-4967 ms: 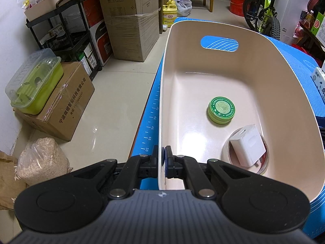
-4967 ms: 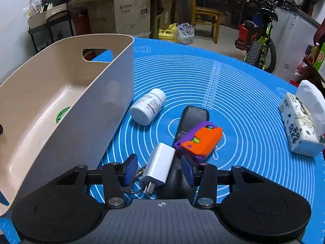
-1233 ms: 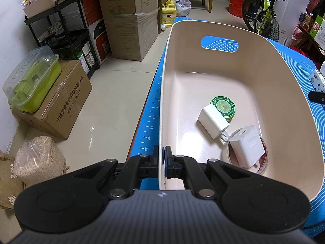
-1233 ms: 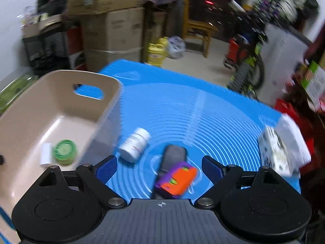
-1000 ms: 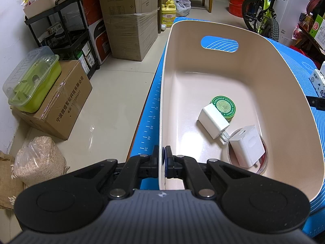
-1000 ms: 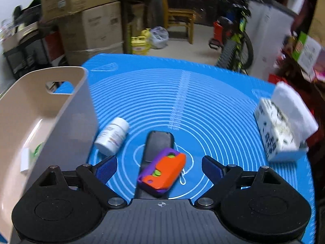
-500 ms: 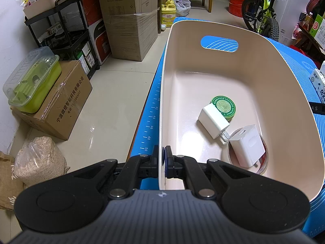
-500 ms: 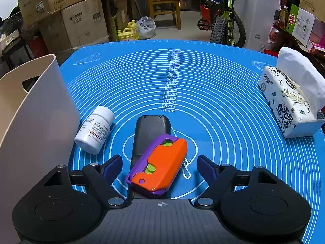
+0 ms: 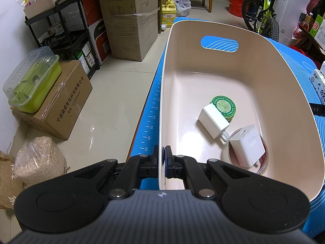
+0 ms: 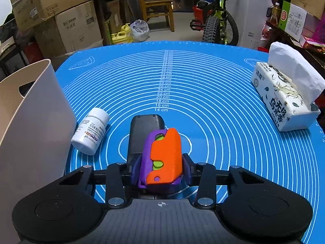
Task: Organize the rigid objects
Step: 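Carry the orange-purple toy into the basket and release it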
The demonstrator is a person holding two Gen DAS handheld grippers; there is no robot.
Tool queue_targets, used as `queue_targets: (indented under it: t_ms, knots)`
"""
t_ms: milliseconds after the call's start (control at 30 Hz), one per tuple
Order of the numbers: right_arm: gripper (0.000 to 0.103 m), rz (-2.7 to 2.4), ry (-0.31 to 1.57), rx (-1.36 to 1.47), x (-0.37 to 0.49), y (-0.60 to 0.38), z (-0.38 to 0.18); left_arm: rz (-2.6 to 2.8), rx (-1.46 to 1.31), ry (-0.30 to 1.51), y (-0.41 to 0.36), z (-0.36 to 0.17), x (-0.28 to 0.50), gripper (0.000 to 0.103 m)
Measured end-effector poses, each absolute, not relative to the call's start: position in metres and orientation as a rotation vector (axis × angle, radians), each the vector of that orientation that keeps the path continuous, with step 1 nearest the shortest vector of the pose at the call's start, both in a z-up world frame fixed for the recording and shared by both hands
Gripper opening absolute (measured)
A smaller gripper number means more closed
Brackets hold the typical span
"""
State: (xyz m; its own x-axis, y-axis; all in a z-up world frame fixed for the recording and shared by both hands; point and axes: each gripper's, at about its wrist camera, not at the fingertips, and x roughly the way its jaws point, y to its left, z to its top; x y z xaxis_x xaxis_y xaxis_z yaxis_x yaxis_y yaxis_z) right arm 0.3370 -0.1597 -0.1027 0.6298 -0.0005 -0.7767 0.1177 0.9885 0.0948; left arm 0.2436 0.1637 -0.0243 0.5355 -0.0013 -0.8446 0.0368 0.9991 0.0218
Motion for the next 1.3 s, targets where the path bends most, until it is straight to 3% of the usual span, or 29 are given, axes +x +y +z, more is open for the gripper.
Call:
queue_targets:
  t_ms: [400, 767, 1033, 1300]
  knots:
    - [0.048, -0.024, 0.718, 0.161, 0.322, -0.155, -0.048, -0.023, 0.038, 1.006, 0.164, -0.024, 0.244, 0.006]
    - [0.048, 0.195, 0.573, 0.051, 0.312, -0.079, 0.016, -0.022, 0.038, 1.006, 0.164, -0.024, 0.244, 0.006]
    - [0.048, 0.307, 0.64, -0.071, 0.338, 0.001, 0.016, -0.025, 0.033, 1.006, 0.166, -0.025, 0.242, 0.005]
    - [0.048, 0.327, 0.859, -0.171, 0.367, 0.053, -0.025, -0.026, 0.03, 1.006, 0.166, -0.025, 0.242, 0.005]
